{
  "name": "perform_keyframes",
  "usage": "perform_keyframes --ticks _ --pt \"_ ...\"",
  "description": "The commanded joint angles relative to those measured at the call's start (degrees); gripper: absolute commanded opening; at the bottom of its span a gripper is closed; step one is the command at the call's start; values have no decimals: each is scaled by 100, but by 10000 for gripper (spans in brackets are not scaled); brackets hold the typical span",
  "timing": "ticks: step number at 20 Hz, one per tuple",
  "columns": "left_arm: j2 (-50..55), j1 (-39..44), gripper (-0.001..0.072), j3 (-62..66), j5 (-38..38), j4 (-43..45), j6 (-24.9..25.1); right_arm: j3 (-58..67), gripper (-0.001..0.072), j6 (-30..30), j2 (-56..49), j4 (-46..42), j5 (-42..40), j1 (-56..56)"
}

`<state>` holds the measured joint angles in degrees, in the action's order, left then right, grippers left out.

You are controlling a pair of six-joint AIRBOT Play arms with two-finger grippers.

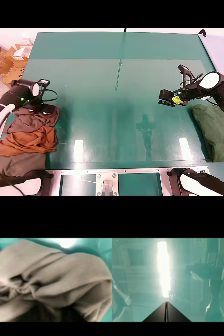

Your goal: Fold the shirts.

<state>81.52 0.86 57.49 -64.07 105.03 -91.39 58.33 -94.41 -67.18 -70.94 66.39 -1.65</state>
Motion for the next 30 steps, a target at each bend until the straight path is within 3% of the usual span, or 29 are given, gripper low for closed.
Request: perform_keyframes --ticks 1,4,7,10,15,16,17,18,19,21,26,30 --pt "245 -61 21 175 -160 -101 120 -2 15 -2 -2 2 -96 4" --pt "225 87 20 1228 -804 -479 496 -2 15 -2 -2 4 -326 4" --pt "225 901 20 2728 -1204 -966 667 -2 15 -4 -2 2 -345 4" --pt "227 2144 20 3862 -1001 -1493 745 -2 15 -4 -2 7 -332 4" --pt "575 3694 23 4024 -98 -2334 743 -2 17 -7 -7 129 -337 4" --pt "739 3834 56 4024 7 -2538 754 -2 43 -4 -7 175 -337 4" --pt "901 3928 424 4024 116 -2684 785 -7 92 -4 -7 205 -330 7" --pt "999 3932 647 4024 153 -2798 785 -44 93 -4 -9 260 -286 15" --pt "1027 3888 663 4030 133 -2837 785 -122 111 -4 -9 271 -293 13" --pt "986 3641 663 4133 -122 -2739 785 -337 441 -4 -35 221 -323 -17" --pt "968 2389 664 3884 -935 -2905 566 -229 452 -4 -72 299 -273 -870" --pt "990 1700 664 2570 295 -4092 599 -190 451 35 -455 304 15 -1869"
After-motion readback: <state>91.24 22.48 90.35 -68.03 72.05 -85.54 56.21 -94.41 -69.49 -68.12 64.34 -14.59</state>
